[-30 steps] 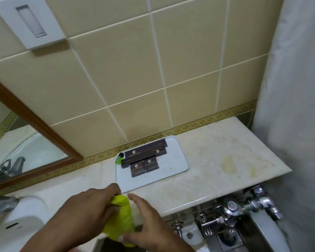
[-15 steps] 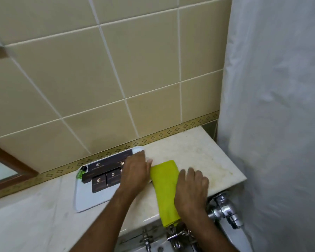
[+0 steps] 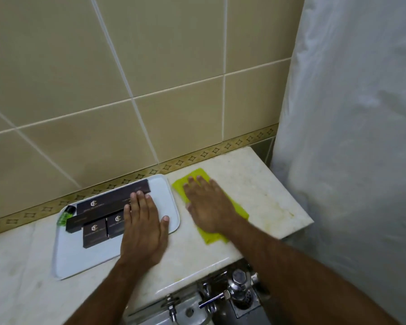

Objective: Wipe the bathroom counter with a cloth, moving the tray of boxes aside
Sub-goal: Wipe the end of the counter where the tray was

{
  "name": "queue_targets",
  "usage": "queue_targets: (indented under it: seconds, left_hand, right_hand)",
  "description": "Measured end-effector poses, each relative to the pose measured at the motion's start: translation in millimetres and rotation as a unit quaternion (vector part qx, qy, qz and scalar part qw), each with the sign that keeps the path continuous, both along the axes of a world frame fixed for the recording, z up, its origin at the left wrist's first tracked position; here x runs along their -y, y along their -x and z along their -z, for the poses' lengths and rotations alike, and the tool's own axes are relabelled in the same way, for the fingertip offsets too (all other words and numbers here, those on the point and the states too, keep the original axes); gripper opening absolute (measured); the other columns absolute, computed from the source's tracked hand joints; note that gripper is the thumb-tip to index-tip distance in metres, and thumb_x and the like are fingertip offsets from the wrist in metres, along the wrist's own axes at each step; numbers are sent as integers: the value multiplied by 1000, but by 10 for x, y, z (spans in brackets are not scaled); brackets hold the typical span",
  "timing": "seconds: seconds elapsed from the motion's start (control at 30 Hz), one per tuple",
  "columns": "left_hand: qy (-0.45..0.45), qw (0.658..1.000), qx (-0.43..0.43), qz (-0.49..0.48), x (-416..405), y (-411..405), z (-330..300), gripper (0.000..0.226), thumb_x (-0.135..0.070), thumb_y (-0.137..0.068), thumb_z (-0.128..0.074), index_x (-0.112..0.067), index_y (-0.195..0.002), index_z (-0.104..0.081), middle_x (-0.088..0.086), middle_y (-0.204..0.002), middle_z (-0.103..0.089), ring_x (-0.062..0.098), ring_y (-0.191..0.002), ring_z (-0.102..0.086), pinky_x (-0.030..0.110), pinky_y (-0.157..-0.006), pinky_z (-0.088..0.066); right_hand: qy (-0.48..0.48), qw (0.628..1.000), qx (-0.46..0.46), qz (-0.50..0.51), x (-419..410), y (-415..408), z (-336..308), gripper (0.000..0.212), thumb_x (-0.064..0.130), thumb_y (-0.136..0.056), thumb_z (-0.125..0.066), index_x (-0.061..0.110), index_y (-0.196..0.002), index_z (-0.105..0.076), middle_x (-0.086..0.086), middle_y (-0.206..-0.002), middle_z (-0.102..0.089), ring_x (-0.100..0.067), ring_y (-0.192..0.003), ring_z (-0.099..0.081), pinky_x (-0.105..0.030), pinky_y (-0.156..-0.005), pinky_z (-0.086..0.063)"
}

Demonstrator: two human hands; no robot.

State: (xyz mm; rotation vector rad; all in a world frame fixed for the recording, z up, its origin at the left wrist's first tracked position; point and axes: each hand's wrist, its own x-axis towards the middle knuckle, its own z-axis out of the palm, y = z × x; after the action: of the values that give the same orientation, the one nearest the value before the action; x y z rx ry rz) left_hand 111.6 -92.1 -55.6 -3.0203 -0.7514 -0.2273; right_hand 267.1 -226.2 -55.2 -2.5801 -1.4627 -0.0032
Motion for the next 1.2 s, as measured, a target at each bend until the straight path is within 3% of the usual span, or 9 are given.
queue_targets:
  seconds: [0.1, 0.37, 0.5, 0.73, 0.83, 0.93, 1.03, 1.1, 1.2]
  left_hand:
    - [14, 1000, -17, -6, -1, 4, 9, 74, -45, -96, -12, 5, -151, -15, 24, -161, -10, 36, -150, 1, 50, -122, -1]
    - [33, 999, -22, -6, 20, -2, -56, 74, -46, -97, -10, 6, -150, -13, 26, -160, -9, 37, -150, 0, 51, -122, -2]
    - [29, 999, -20, -3, 26, 2, -67, 74, -44, -97, -11, 10, -148, -17, 31, -158, -13, 41, -149, -6, 52, -121, -6]
    - [75, 996, -9, -45, 129, 86, -251, 80, -52, -95, -2, 6, -150, -4, 27, -160, 1, 38, -149, 7, 50, -122, 2]
    - [104, 990, 51, -84, 168, 490, -534, 78, -52, -96, -6, 1, -152, 2, 22, -161, 10, 33, -149, 15, 45, -121, 9]
    - [112, 975, 75, -177, -44, 1427, -743, 76, -50, -98, -20, -3, -152, 7, 18, -162, 13, 30, -149, 14, 43, -121, 6]
    - [91, 957, 56, -268, -325, 2544, -764, 78, -50, -97, -15, 6, -150, -3, 29, -159, 1, 39, -149, 3, 51, -122, -3]
    - [93, 932, 44, -349, -490, 3088, -738, 80, -49, -95, -15, 15, -143, -22, 41, -150, -19, 49, -143, -17, 57, -119, -14]
    - [97, 908, 19, -407, -631, 3589, -639, 57, -38, -89, -31, 10, -115, -48, 42, -118, -48, 53, -112, -46, 59, -96, -43]
  right_hand:
    - [5, 998, 4, 61, 70, -595, 16, 64, 43, -89, -28, 13, -141, -49, -14, -149, -47, -36, -136, -45, -55, -109, -34]
    - [38, 982, 9, 185, 956, -1056, -17, 69, 50, -90, -22, 15, -148, -37, -11, -158, -34, -32, -144, -31, -52, -113, -27]
    - [38, 970, 13, 241, 1245, -706, -21, 66, 46, -91, -27, 13, -147, -37, -12, -157, -34, -34, -142, -32, -54, -111, -29]
    - [42, 970, -2, 241, 1124, 372, -72, 67, 43, -89, -26, 8, -145, -42, -15, -155, -38, -36, -141, -34, -56, -109, -32]
    - [34, 975, -10, 219, 939, 814, -75, 67, 43, -89, -27, 8, -144, -42, -15, -155, -37, -36, -143, -32, -57, -109, -31]
    - [29, 981, -26, 192, 691, 1265, -51, 69, 43, -89, -26, 9, -147, -39, -12, -158, -32, -33, -145, -27, -56, -112, -27]
    - [16, 985, -45, 163, 363, 1782, -46, 68, 42, -88, -28, 9, -146, -40, -12, -158, -32, -32, -146, -27, -56, -112, -27]
    - [2, 988, -56, 141, 106, 2156, -36, 68, 41, -87, -31, 8, -146, -41, -13, -157, -34, -33, -145, -30, -57, -112, -27]
    - [-5, 994, -69, 84, -362, 2754, -46, 66, 39, -88, -33, 8, -146, -41, -14, -157, -34, -35, -144, -31, -57, -113, -25]
